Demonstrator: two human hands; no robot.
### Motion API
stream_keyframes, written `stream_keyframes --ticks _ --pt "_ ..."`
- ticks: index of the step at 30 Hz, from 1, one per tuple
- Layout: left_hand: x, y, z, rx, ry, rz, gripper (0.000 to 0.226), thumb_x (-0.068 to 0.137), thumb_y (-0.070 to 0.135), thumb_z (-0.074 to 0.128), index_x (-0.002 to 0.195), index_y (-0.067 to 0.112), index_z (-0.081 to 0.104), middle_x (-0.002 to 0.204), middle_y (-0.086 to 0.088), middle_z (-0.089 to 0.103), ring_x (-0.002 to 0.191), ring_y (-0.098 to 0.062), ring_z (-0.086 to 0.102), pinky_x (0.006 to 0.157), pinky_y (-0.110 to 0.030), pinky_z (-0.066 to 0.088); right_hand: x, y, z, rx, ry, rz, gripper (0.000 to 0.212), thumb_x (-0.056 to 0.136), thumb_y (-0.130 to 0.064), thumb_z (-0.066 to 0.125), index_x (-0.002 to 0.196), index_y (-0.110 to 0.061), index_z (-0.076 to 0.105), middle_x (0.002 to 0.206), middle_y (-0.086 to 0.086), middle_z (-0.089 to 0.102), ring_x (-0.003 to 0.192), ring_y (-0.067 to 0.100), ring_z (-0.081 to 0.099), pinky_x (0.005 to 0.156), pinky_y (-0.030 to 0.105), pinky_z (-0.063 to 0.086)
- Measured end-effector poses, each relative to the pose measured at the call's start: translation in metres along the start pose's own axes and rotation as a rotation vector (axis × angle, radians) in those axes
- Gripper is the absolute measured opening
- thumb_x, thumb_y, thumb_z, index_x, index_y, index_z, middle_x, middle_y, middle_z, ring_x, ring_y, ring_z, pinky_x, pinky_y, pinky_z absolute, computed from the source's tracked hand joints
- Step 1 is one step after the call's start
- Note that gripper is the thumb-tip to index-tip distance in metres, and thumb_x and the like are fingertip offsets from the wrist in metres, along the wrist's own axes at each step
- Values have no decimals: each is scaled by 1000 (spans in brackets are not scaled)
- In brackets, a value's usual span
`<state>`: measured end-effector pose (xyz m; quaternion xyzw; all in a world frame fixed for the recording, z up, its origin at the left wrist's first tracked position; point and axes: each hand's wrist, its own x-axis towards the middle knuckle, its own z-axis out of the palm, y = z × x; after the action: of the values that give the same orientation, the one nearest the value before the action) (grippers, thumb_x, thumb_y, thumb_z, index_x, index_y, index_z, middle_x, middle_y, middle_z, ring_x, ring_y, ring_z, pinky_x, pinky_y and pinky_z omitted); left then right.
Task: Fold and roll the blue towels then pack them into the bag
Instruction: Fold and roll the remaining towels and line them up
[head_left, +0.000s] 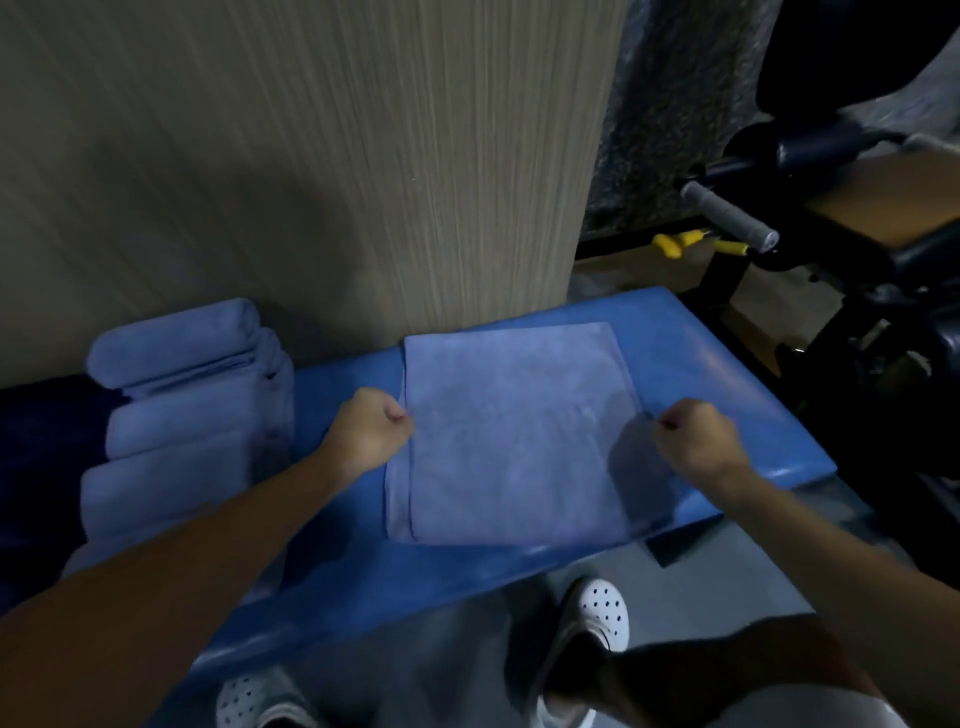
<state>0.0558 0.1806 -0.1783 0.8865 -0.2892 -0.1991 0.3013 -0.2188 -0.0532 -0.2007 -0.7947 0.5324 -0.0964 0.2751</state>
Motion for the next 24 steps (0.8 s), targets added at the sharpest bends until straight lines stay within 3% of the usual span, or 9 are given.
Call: stream_keyframes --ticks 4,8,11,13,16,19,21,24 --pt "-39 -3 11 145 -165 -111 38 84 23 63 54 7 46 47 -8 46 37 -15 44 43 -23 32 -36 11 7 -87 -35 57 39 86 -46 55 71 -10 50 83 18 62 85 37 63 71 39 49" --pt "-50 -9 22 233 -170 -129 46 80 37 72 58 13 39 59 -4 45 61 -22 50 51 -30 32 -47 12 10 -97 -15 81 32 89 -36 59 79 -6 52 98 24 65 95 40 62 73 38 45" --pt "-55 -5 25 229 -195 -148 46 75 34 77 56 14 40 59 -10 49 64 -25 56 53 -28 33 -46 13 7 8 -24 135 32 88 -27 63 73 0 55 82 21 64 83 38 60 66 36 43" --pt "-58 -1 27 173 -166 -162 44 75 20 75 51 13 38 52 -4 41 55 -20 47 53 -26 31 -47 11 2 81 -35 163 32 85 -21 64 65 2 57 63 15 56 69 33 54 58 33 38" --pt "-58 6 20 52 -56 -175 41 76 9 63 50 15 32 51 0 30 50 -17 34 54 -29 24 -49 5 -4 246 -28 211 24 79 -11 66 62 3 58 56 12 50 56 26 49 50 31 34" --pt "-59 17 4 -105 31 -171 32 84 8 58 57 11 40 48 -5 45 46 -22 58 49 -25 32 -53 -8 -11 605 -2 216 24 80 -4 68 59 -3 57 53 9 48 51 21 43 46 26 34" --pt "-66 18 -4 -170 94 -149 28 87 4 55 62 8 45 57 -14 55 44 -13 62 38 -18 34 -58 -13 -11 810 -32 233 27 83 -3 67 59 -7 55 53 9 48 45 17 43 43 23 35" --pt "-79 -3 0 -202 84 -202 26 89 1 54 63 4 53 64 -19 65 40 -12 53 34 -17 34 -72 -2 9 635 -61 253 33 79 -6 72 51 -7 56 50 13 49 44 20 47 47 30 40"
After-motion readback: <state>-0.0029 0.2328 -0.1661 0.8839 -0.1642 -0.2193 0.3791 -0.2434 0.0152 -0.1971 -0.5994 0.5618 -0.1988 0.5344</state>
